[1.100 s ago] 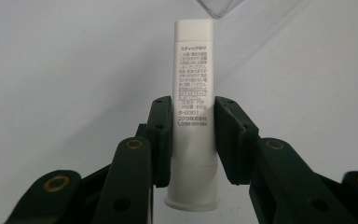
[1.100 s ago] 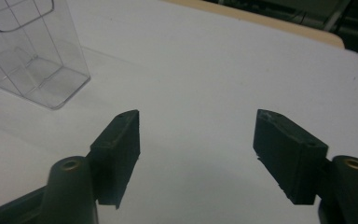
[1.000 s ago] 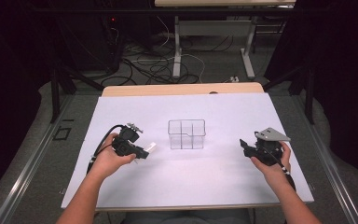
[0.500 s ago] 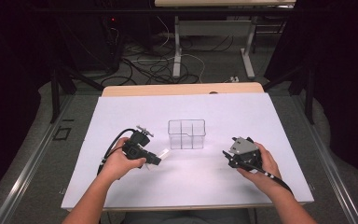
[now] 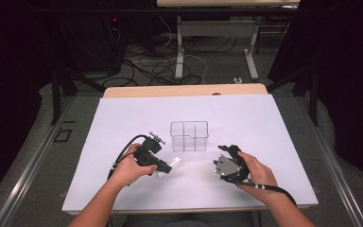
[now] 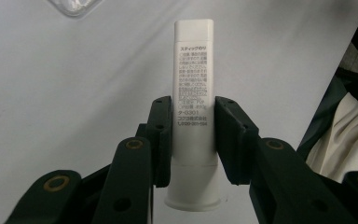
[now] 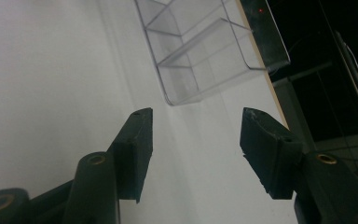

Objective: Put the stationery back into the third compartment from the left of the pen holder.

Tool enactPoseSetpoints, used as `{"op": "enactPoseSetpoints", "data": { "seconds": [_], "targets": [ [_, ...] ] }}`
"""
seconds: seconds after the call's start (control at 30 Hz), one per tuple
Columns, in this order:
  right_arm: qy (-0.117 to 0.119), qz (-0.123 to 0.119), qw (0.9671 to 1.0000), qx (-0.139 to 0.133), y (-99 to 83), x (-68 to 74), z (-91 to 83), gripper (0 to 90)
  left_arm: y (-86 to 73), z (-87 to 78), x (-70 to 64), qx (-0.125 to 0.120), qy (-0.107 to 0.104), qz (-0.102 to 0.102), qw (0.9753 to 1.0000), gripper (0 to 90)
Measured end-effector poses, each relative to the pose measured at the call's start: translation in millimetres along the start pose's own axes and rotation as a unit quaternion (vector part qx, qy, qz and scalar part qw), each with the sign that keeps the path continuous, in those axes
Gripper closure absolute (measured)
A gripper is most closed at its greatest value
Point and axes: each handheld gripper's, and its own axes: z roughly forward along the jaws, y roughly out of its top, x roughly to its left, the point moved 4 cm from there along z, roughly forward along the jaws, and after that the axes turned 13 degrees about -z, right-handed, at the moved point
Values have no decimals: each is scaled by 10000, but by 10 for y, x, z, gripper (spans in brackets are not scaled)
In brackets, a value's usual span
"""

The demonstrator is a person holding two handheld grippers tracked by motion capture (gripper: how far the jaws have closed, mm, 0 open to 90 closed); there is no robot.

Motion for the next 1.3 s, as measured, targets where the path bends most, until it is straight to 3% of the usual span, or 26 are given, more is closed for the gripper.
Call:
{"op": "enactPoseSetpoints", "data": {
  "seconds": [0.07, 0.17, 0.2, 0.33, 0.37, 0.47, 0.5, 0.53, 0.67, 0.73, 0.83, 0.93, 0.97, 1.0, 1.03, 1.13, 1.17, 1.3],
  "targets": [
    [43, -272, 9995, -132, 71, 45, 25, 428, 0, 37, -20, 14, -9, 11, 10000, 685],
    [126, -595, 9981, -94, 145, 96, 28, 428, -6, 73, -48, 40, -54, -6, 10000, 685],
    [54, -644, 9977, -180, 175, 113, 46, 428, -6, 82, -54, 55, -68, 27, 10000, 685],
    [120, -949, 9951, -233, 257, 172, 71, 427, -9, 120, -101, 78, -94, 3, 9999, 685],
    [102, -855, 9960, -244, 283, 207, 80, 426, -6, 127, -108, 79, -106, 30, 9999, 686],
    [166, -1292, 9912, -225, 324, 237, 95, 426, -5, 151, -144, 117, -155, 8, 9998, 685],
    [139, -1270, 9916, -209, 339, 274, 93, 435, -6, 162, -156, 133, -178, 7, 9998, 686],
    [117, -1464, 9888, -250, 360, 276, 92, 446, -5, 172, -168, 131, -181, 23, 9997, 685],
    [110, -1804, 9829, -365, 488, 362, 85, 464, -1, 192, -211, 175, -234, 25, 9996, 685],
    [137, -1780, 9832, -368, 506, 386, 84, 467, 0, 204, -234, 171, -243, 10, 9996, 685],
    [142, -1985, 9790, -433, 553, 411, 102, 480, 4, 214, -263, 173, -277, 14, 9995, 685],
    [248, -2060, 9774, -412, 569, 444, 114, 492, 6, 219, -284, 190, -319, 64, 9993, 685],
    [150, -2106, 9765, -424, 577, 443, 118, 492, 5, 223, -299, 180, -342, 26, 9993, 685],
    [247, -2105, 9766, -367, 578, 456, 113, 493, 6, 227, -310, 178, -352, 23, 9992, 685],
    [168, -2088, 9768, -448, 588, 465, 122, 496, 10, 232, -318, 161, -363, 41, 9992, 685],
    [137, -2238, 9733, -482, 615, 478, 123, 507, 17, 248, -354, 186, -416, 16, 9990, 685],
    [197, -2356, 9706, -460, 623, 474, 122, 512, 17, 257, -372, 179, -419, -15, 9990, 685],
    [301, -2478, 9675, -410, 644, 515, 123, 537, 32, 282, -408, 190, -432, -33, 9989, 685]
  ]
}}
